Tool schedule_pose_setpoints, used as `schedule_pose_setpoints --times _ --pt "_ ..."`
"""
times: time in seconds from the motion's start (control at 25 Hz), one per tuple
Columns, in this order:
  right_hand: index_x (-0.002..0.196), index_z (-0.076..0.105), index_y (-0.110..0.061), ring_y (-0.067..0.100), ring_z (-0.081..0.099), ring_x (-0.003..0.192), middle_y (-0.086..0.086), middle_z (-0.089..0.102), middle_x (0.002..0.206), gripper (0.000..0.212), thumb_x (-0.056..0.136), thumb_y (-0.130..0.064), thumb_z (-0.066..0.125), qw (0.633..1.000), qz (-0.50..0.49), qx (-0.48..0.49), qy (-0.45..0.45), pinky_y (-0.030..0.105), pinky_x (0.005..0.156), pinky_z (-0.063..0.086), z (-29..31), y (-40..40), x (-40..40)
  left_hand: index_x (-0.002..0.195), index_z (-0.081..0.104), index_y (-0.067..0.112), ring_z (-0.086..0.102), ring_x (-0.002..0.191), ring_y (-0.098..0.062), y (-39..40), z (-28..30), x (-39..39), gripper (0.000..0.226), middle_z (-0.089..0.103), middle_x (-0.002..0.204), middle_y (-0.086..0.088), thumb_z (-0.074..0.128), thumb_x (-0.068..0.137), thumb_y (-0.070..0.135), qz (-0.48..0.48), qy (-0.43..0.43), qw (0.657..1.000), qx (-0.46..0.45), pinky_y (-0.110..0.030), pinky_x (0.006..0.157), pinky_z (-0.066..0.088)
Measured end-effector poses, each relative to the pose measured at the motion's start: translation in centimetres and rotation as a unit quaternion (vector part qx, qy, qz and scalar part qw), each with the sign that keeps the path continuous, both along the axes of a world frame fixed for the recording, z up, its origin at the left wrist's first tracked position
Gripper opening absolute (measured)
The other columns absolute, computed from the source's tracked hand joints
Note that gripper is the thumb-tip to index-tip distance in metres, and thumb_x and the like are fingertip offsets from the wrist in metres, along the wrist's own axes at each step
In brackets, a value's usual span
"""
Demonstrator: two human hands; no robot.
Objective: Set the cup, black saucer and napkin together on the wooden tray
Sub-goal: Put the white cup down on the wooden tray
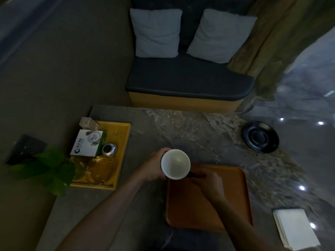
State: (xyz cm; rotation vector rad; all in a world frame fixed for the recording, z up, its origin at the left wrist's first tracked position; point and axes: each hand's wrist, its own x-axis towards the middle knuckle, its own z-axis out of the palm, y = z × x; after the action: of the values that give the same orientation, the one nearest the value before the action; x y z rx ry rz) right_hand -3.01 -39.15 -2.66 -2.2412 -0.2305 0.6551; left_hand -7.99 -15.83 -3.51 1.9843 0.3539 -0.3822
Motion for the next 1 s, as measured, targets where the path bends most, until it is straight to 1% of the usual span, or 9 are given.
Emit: schedule_pose_setpoints --times 0.12,0.2,0.36,0.6,0.64,0.72,0.84,0.92,1.0 --pt "0.076 0.069 -0.048 -0.012 0.063 0.077 -0.029 0.068 0.074 0.036 0.074 -0.014 0.08 0.998 -0.057 0.0 0.012 0.01 0.065 0.05 -0.9 -1.4 -2.2 0.139 0.041 0.034 0.046 0.133 -0.016 -0.8 -0.3 0.2 0.096 0.049 0.143 0.003 0.092 0.058 0.025 -0.049 0.006 0.999 0.005 -0.053 0.109 0.043" --pt "0.07 0.064 -0.051 -0.017 0.06 0.075 -0.033 0.063 0.067 0.04 0.073 -0.014 0.08 0.997 -0.071 -0.007 0.009 0.006 0.06 0.046 -1.4 -1.8 -3.3 0.141 0.04 0.032 0.044 0.134 -0.019 -1.1 -0.3 0.5 0.096 0.047 0.144 0.0 0.091 0.06 0.02 -0.08 0.019 0.996 0.02 -0.052 0.11 0.042" --pt "0.077 0.069 -0.043 -0.012 0.061 0.073 -0.02 0.07 0.078 0.027 0.073 -0.019 0.08 0.996 -0.087 -0.012 0.012 0.009 0.056 0.044 -2.3 -1.8 -4.7 0.145 0.035 0.029 0.041 0.136 -0.024 -1.2 -0.6 1.2 0.097 0.041 0.148 -0.005 0.087 0.065 0.011 -0.125 0.04 0.99 0.049 -0.052 0.11 0.042" --pt "0.078 0.067 -0.041 -0.016 0.059 0.071 -0.026 0.063 0.07 0.024 0.072 -0.022 0.081 0.996 -0.087 -0.02 0.011 0.009 0.053 0.041 -2.8 -1.2 -5.7 0.149 0.03 0.037 0.041 0.137 -0.029 -0.9 -1.2 2.2 0.096 0.036 0.152 -0.007 0.083 0.07 0.027 -0.157 0.062 0.983 0.071 -0.054 0.109 0.042" --pt "0.077 0.066 -0.041 -0.014 0.06 0.07 -0.025 0.063 0.071 0.024 0.072 -0.023 0.081 0.996 -0.085 -0.023 0.009 0.009 0.055 0.041 -2.9 -1.0 -5.8 0.148 0.03 0.039 0.041 0.137 -0.029 -0.9 -1.2 2.3 0.094 0.035 0.153 -0.007 0.083 0.07 0.031 -0.155 0.064 0.983 0.07 -0.054 0.109 0.042" --pt "0.077 0.066 -0.04 -0.009 0.06 0.071 -0.022 0.064 0.074 0.022 0.072 -0.025 0.081 0.996 -0.08 -0.031 0.007 0.016 0.057 0.046 -2.9 -0.8 -5.9 0.149 0.03 0.04 0.04 0.138 -0.028 -1.0 -1.3 2.5 0.091 0.035 0.154 -0.006 0.081 0.073 0.032 -0.149 0.067 0.984 0.069 -0.054 0.11 0.041" --pt "0.078 0.065 -0.039 -0.003 0.062 0.074 -0.018 0.067 0.08 0.019 0.073 -0.027 0.08 0.997 -0.071 -0.036 0.008 0.024 0.061 0.051 -2.9 -0.7 -6.0 0.152 0.028 0.033 0.039 0.14 -0.027 -1.5 -1.6 2.1 0.087 0.036 0.156 -0.007 0.076 0.081 0.018 -0.119 0.064 0.99 0.047 -0.052 0.112 0.04" --pt "0.084 0.068 -0.035 0.001 0.064 0.079 -0.014 0.07 0.085 0.015 0.074 -0.029 0.078 0.997 -0.065 -0.039 0.013 0.03 0.067 0.055 -2.8 -0.6 -6.1 0.153 0.028 0.026 0.04 0.14 -0.027 -2.0 -1.6 1.3 0.083 0.038 0.155 -0.008 0.072 0.084 0.009 -0.066 0.062 0.996 0.022 -0.05 0.112 0.04" --pt "0.091 0.069 -0.032 0.004 0.065 0.084 -0.013 0.071 0.09 0.016 0.076 -0.029 0.076 0.998 -0.053 -0.04 0.013 0.031 0.071 0.056 -2.7 -0.6 -6.2 0.151 0.032 0.02 0.04 0.14 -0.027 -2.6 -1.6 0.0 0.073 0.042 0.153 -0.008 0.068 0.088 0.007 0.007 0.057 0.998 0.015 -0.049 0.113 0.039"
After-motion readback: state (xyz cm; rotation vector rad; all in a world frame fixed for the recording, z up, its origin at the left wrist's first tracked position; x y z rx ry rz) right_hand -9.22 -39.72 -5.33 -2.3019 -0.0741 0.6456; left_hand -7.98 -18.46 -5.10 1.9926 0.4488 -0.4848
